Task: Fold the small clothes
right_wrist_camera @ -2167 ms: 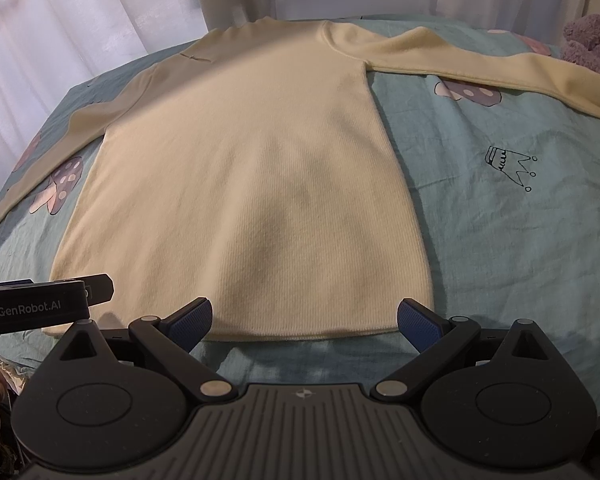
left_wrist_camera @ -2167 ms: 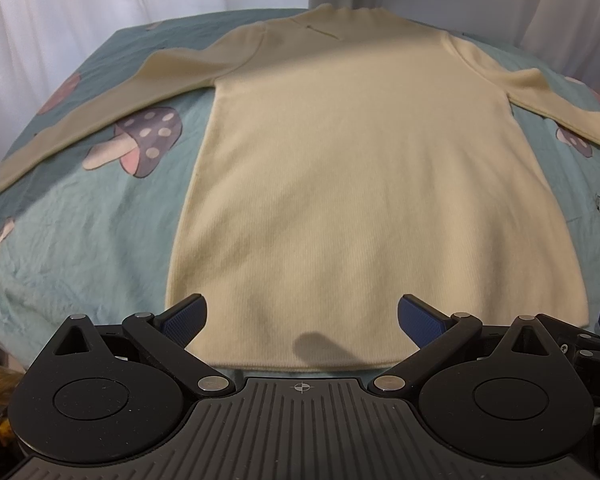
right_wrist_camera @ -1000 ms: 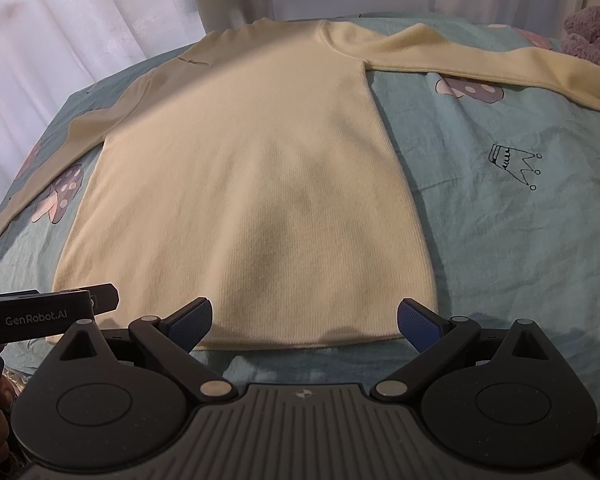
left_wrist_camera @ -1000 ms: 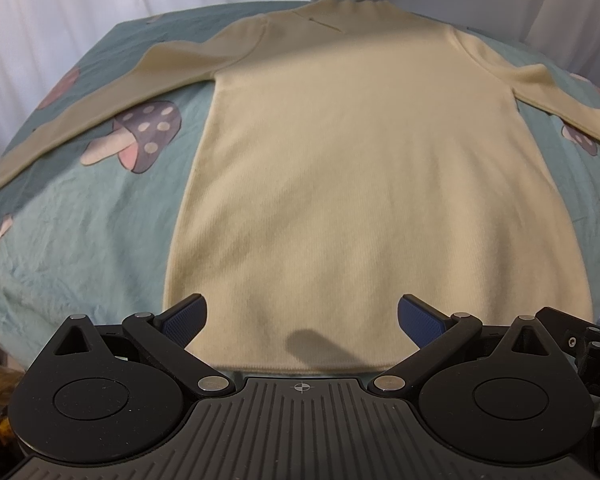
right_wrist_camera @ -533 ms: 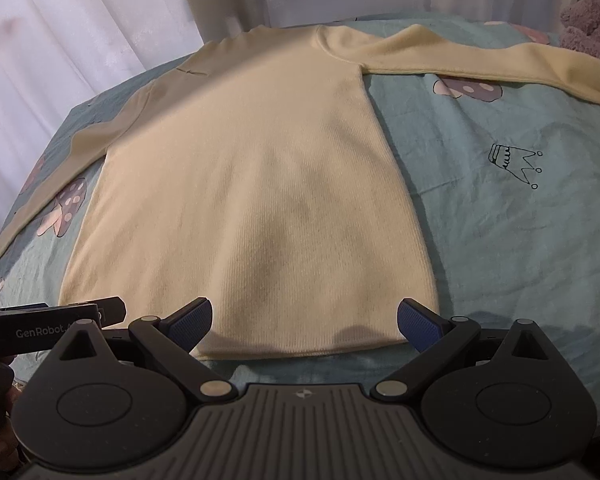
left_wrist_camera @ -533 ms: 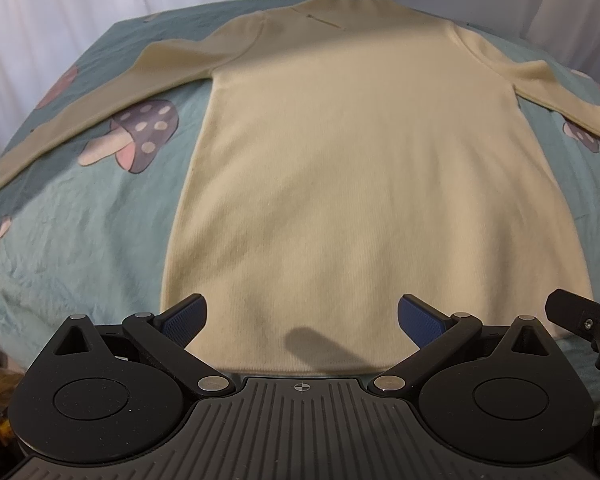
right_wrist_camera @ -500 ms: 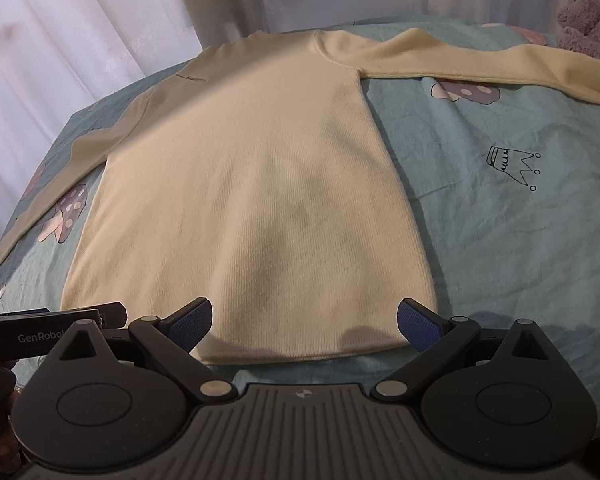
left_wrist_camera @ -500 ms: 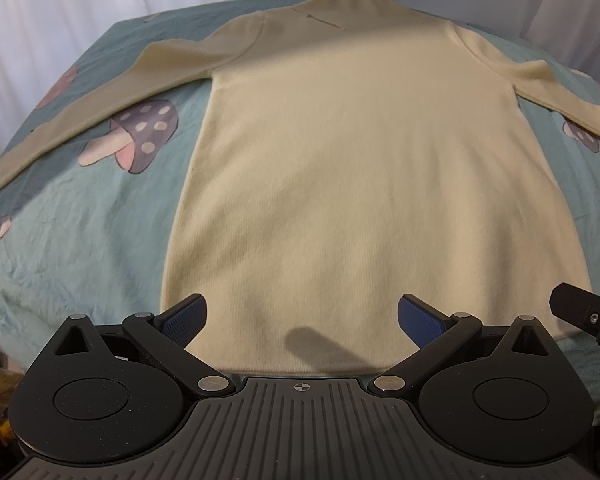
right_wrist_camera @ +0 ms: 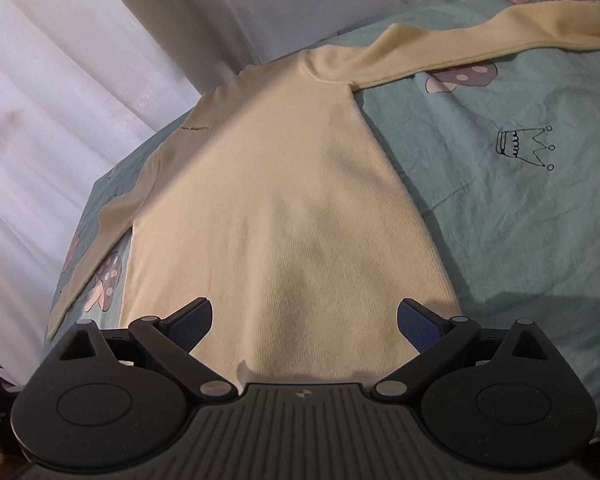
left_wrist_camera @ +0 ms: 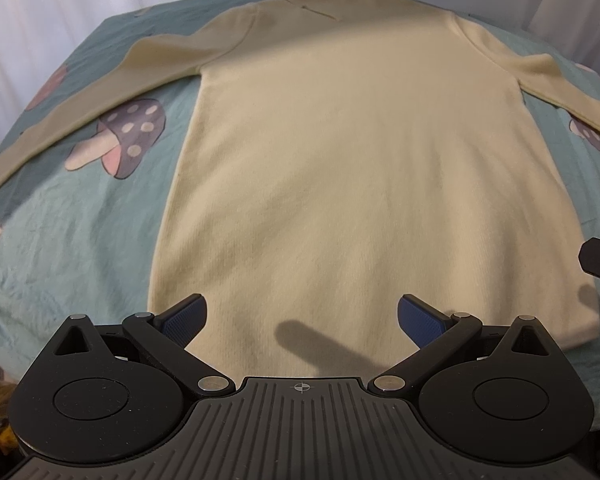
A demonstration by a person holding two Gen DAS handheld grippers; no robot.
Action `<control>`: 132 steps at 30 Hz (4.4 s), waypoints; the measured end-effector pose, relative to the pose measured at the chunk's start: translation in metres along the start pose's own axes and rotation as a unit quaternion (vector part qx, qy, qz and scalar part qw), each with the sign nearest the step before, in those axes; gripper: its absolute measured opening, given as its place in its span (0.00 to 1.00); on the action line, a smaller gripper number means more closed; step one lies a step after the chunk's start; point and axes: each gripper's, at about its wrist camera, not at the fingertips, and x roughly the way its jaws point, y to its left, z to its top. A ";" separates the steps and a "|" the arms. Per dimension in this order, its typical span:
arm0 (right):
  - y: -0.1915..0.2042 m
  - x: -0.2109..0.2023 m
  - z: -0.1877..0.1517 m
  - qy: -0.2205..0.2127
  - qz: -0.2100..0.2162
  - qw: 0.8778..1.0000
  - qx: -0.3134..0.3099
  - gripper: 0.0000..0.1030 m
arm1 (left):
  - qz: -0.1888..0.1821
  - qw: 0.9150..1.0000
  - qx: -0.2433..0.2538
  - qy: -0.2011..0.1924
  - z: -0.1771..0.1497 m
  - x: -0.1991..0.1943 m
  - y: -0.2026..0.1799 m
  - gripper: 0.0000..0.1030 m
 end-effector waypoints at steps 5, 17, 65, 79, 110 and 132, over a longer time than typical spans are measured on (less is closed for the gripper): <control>-0.070 0.001 0.041 -0.039 0.063 0.985 0.156 0.96 | 0.021 1.000 -0.007 -0.017 0.025 0.016 0.000 1.00; -0.243 -0.008 0.196 -0.228 0.005 0.924 0.306 0.96 | 0.033 0.998 -0.049 -0.028 0.089 0.080 -0.013 1.00; -0.018 0.047 0.163 -0.202 0.043 0.969 -0.136 0.61 | -0.310 0.937 -0.150 -0.065 0.227 0.135 -0.009 0.83; -0.063 0.048 0.172 -0.181 0.048 0.980 -0.059 0.62 | -0.318 0.941 -0.118 0.010 0.243 0.178 -0.042 0.06; 0.003 0.119 0.221 -0.138 0.018 0.982 -0.127 0.96 | -0.161 0.964 -0.143 -0.153 0.241 0.136 0.100 0.06; 0.034 0.178 0.209 -0.104 -0.047 0.965 -0.235 0.43 | -0.105 0.972 -0.136 -0.158 0.234 0.157 0.115 0.08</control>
